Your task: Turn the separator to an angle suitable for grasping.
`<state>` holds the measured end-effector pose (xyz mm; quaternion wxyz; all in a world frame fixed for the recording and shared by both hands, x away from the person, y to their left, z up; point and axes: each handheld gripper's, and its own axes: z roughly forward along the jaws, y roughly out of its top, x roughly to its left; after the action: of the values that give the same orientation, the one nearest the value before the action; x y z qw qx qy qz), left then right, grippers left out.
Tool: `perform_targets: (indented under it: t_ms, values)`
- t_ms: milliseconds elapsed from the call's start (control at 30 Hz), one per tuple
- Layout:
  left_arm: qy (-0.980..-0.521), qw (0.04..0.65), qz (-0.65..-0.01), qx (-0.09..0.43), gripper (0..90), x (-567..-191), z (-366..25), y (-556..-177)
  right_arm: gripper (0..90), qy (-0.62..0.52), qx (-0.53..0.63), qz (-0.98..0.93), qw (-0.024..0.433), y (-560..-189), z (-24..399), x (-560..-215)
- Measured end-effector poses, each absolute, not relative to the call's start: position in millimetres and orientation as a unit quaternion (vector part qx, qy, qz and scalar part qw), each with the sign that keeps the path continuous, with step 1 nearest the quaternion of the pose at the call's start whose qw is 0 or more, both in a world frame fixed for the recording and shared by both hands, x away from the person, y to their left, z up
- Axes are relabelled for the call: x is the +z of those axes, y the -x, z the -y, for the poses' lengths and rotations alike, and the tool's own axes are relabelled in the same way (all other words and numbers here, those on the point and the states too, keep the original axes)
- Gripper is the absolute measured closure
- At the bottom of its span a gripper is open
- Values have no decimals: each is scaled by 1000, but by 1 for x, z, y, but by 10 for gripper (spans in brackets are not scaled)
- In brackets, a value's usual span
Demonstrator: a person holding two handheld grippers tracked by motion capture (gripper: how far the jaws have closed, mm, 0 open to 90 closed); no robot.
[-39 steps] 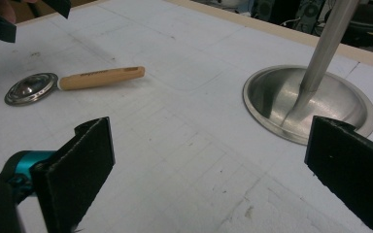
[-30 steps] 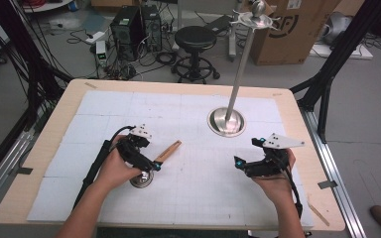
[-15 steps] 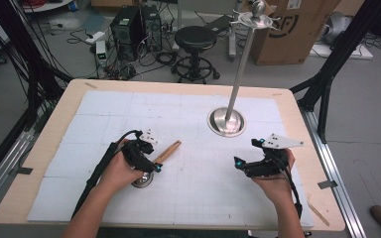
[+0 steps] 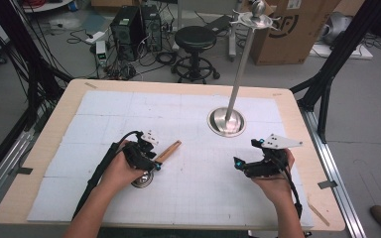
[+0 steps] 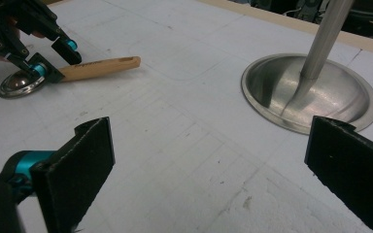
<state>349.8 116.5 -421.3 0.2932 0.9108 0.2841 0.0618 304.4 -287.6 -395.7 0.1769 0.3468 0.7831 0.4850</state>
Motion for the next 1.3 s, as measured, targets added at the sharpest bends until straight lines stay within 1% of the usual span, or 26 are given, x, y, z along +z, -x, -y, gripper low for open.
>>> perform_targets:
  t_ms: [233,600,767,900,1300]
  values:
    - [-913,288,-285,51,540,-423,-115,-349,27,-349,481,-785,177,-306,287,-397]
    - [-913,280,-291,60,594,-423,-113,-349,27,-353,482,-783,176,-305,289,-397]
    - [-918,260,-291,67,609,-420,-109,-348,27,-353,479,-784,178,-306,289,-398]
    - [-920,251,-295,60,632,-419,-111,-348,27,-355,479,-783,177,-306,290,-398]
    - [-924,234,-297,65,642,-418,-105,-348,26,-357,472,-786,177,-308,289,-400]
